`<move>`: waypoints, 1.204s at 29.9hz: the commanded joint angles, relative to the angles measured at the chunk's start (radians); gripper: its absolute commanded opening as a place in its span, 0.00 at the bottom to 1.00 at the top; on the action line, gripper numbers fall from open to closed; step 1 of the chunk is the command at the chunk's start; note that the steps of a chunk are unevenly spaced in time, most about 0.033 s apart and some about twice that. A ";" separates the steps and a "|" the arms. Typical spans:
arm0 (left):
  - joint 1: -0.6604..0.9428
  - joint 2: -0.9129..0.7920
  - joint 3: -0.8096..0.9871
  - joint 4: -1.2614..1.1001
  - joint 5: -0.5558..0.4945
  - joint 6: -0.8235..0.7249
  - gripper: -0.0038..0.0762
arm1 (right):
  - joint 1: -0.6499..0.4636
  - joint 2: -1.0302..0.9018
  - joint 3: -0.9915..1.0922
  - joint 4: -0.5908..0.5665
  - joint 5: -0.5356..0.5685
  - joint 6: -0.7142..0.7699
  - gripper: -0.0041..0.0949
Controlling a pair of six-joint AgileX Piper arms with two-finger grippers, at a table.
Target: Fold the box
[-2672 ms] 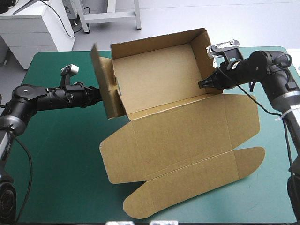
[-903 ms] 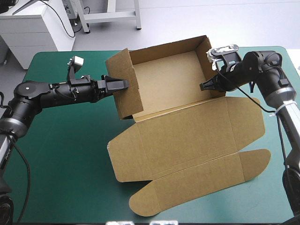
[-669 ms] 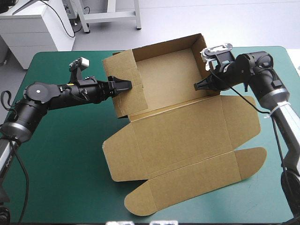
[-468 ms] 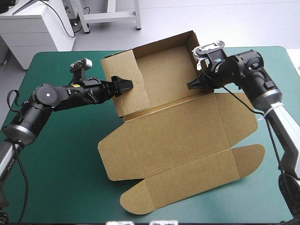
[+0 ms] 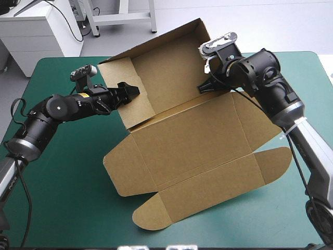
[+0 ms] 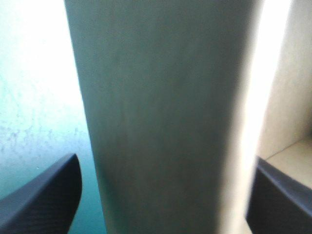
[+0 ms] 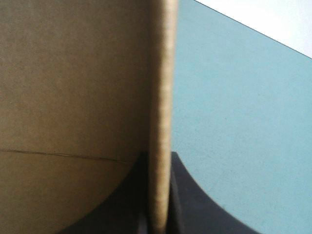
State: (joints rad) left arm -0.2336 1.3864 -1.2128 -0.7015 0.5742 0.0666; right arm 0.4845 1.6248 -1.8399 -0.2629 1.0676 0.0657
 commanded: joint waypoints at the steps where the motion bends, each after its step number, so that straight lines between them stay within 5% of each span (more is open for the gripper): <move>1: -0.007 -0.037 -0.031 -0.015 -0.060 -0.014 0.75 | 0.021 -0.050 -0.039 -0.082 -0.041 0.026 0.03; 18: -0.155 -0.039 -0.031 0.208 -0.173 -0.235 0.74 | 0.021 -0.050 -0.039 -0.175 -0.027 0.069 0.03; 22: -0.155 -0.036 -0.031 0.204 -0.173 -0.235 0.56 | 0.021 -0.050 -0.039 -0.176 -0.027 0.082 0.03; 24: -0.155 -0.035 -0.031 0.200 -0.175 -0.237 0.35 | 0.021 -0.050 -0.039 -0.176 -0.027 0.082 0.03; 26: -0.155 -0.035 -0.031 0.195 -0.188 -0.244 0.03 | 0.021 -0.048 -0.039 -0.176 -0.027 0.083 0.03; 36: -0.155 -0.010 -0.032 0.216 -0.133 -0.282 0.04 | 0.021 -0.046 -0.039 -0.178 -0.013 0.124 0.03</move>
State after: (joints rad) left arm -0.3776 1.4069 -1.2053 -0.4408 0.4639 -0.2189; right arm 0.5039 1.6217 -1.8472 -0.4412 1.1191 0.1486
